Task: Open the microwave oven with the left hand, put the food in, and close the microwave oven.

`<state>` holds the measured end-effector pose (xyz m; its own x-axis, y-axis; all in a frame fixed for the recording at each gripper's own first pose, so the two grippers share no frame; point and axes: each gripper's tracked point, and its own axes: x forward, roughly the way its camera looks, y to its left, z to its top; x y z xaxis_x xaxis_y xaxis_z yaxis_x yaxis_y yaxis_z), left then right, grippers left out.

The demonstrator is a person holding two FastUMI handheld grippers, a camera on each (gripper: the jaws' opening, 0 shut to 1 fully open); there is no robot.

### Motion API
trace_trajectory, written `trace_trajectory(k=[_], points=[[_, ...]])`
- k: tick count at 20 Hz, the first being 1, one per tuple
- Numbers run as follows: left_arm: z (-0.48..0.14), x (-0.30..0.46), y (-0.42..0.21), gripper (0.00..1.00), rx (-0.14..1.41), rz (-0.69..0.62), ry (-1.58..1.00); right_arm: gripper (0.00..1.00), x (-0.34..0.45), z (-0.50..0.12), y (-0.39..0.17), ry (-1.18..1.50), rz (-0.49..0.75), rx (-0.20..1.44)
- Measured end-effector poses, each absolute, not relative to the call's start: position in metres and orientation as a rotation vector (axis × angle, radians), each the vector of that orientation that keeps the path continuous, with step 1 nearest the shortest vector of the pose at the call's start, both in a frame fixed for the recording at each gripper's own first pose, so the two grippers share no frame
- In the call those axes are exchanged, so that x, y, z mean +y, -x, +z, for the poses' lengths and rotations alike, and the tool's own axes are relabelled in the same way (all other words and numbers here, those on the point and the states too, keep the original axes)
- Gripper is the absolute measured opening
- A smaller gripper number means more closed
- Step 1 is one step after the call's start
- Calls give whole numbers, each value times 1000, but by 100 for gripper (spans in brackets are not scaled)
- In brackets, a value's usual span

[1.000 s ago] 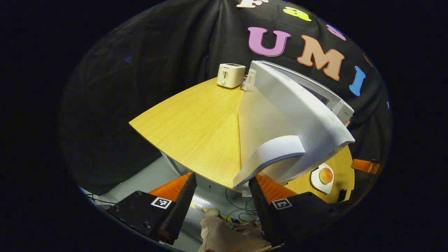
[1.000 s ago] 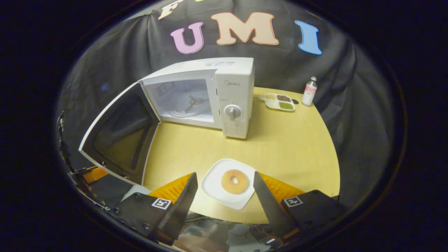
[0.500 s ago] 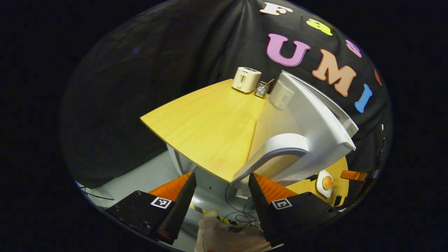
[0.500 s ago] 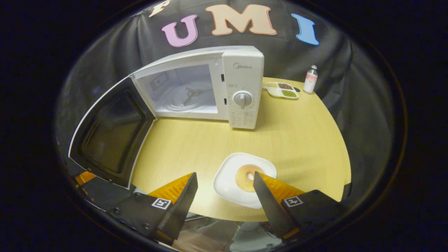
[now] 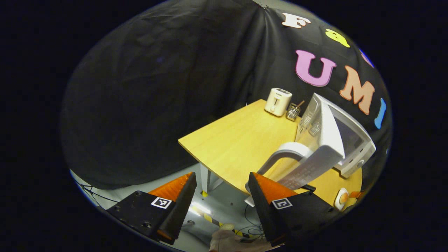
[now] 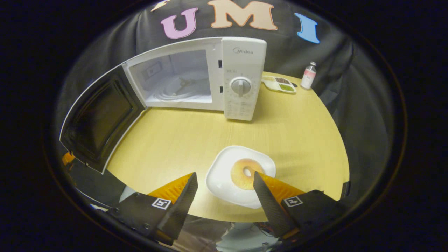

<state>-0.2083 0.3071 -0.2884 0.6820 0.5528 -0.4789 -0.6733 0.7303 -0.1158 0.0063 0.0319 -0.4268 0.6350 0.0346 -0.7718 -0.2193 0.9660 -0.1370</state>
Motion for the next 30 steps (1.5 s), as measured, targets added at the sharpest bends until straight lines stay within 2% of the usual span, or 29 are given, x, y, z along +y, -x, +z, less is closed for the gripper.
trace_trajectory(k=[1,8,9,10,11,12,13,15,16,24,27,30], points=[[-274,312,211,88,396,722,300,94,27,-432,-7,240,147,883],[-211,328,198,87,214,790,247,94,2,-462,-26,280,160,983],[-207,327,196,87,207,792,236,94,0,-467,-29,290,166,997],[-205,325,193,87,202,783,230,100,-2,-471,-32,300,173,1012],[-204,322,191,87,204,779,227,94,-3,-476,-34,310,182,1028],[-206,321,189,87,211,783,223,100,-4,-479,-36,318,190,1045],[-205,320,189,87,211,790,218,94,-6,-484,-36,327,198,1059],[-195,318,188,87,192,800,207,94,-8,-489,-39,342,207,1079],[-193,317,188,87,182,807,197,100,-10,-490,-41,347,209,1087],[-179,304,172,87,152,790,188,100,-16,-501,-46,355,202,1106],[-179,305,168,87,153,776,174,89,-12,-503,-45,336,202,1109],[-182,304,165,87,168,752,174,75,-13,-500,-45,294,146,1110]])
